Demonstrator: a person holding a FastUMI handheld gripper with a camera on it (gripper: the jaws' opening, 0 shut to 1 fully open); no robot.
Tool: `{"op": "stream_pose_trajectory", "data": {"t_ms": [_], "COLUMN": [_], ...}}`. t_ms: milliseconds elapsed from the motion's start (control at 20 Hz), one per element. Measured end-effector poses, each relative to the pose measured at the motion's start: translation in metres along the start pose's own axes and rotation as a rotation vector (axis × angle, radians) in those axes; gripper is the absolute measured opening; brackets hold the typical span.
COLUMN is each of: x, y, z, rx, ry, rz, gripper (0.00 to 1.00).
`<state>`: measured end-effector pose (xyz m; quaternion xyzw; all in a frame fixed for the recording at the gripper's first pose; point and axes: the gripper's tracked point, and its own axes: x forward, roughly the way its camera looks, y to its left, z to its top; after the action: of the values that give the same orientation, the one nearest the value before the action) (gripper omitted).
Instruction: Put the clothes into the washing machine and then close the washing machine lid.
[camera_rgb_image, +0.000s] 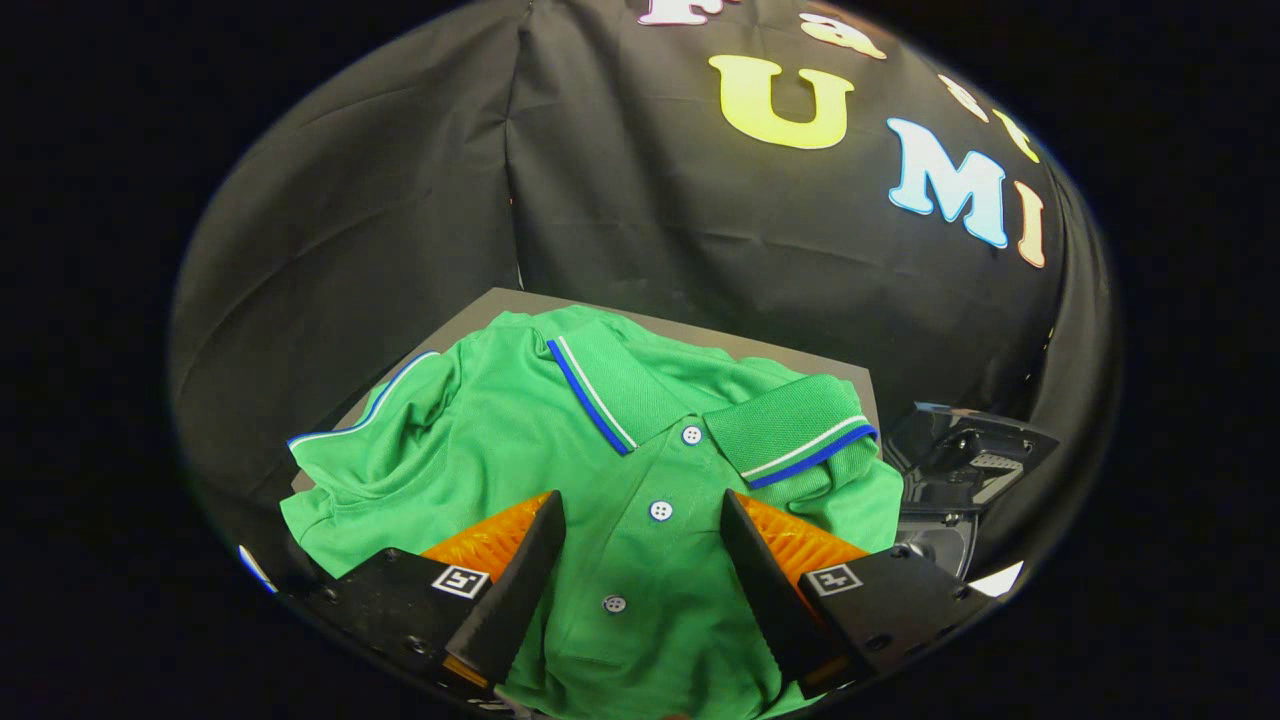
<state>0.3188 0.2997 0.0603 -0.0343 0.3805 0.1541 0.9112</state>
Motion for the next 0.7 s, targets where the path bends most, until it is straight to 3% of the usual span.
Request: {"op": "stream_pose_trajectory", "data": {"t_ms": [150, 300, 650, 700], "x": [0.0040, -0.0007, 0.0018, -0.0003], "y": [0.0028, 0.0047, 0.0050, 0.0058], "z": [0.0020, 0.0010, 0.0023, 0.0009], "rx": [-0.007, -0.031, -0.034, -0.012], "ry": [0.013, 0.040, 0.092, 0.088], "rz": [0.017, 0.013, 0.020, 0.013], "gripper": [0.97, 0.74, 0.74, 0.48]}}
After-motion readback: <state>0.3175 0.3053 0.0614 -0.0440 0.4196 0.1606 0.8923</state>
